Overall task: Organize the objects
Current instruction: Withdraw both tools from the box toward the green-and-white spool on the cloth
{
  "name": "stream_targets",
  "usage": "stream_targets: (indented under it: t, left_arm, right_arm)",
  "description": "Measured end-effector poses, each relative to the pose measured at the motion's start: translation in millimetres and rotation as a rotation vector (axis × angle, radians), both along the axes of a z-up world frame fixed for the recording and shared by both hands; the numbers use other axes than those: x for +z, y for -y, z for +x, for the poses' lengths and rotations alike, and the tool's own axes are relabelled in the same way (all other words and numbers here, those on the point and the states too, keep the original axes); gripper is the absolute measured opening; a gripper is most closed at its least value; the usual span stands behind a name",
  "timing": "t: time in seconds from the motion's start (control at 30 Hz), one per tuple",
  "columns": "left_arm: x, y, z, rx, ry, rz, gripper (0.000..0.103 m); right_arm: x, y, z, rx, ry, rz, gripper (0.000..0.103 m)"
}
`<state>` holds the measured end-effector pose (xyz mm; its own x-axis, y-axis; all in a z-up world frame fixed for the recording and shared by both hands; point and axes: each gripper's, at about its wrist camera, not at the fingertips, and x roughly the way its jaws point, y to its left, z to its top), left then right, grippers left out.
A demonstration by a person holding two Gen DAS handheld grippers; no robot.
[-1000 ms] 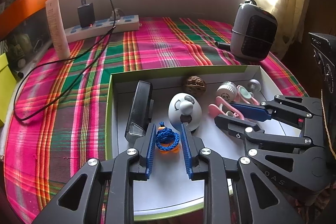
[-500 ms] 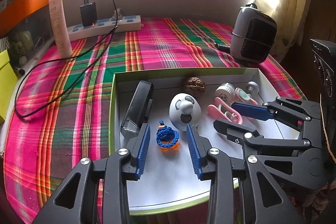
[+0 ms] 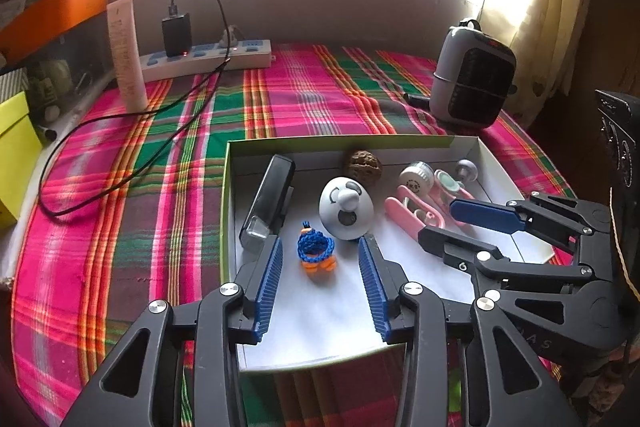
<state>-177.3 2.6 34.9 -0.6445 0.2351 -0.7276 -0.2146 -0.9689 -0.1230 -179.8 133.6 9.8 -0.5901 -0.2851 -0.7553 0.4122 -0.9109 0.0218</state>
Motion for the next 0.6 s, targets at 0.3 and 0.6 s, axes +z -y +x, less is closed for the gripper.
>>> stream_targets:
  t: [0.3, 0.6]
  left_arm:
    - [8.6, 3.9, 20.0, 0.008, -0.019, 0.009, 0.039]
    - [14.8, 7.5, 42.8, 0.020, -0.036, 0.005, 0.040]
  right_arm:
    - [10.3, -1.4, 17.3, -0.016, -0.024, -0.010, 0.038]
    - [17.0, -3.4, 37.9, -0.031, -0.045, -0.019, 0.038]
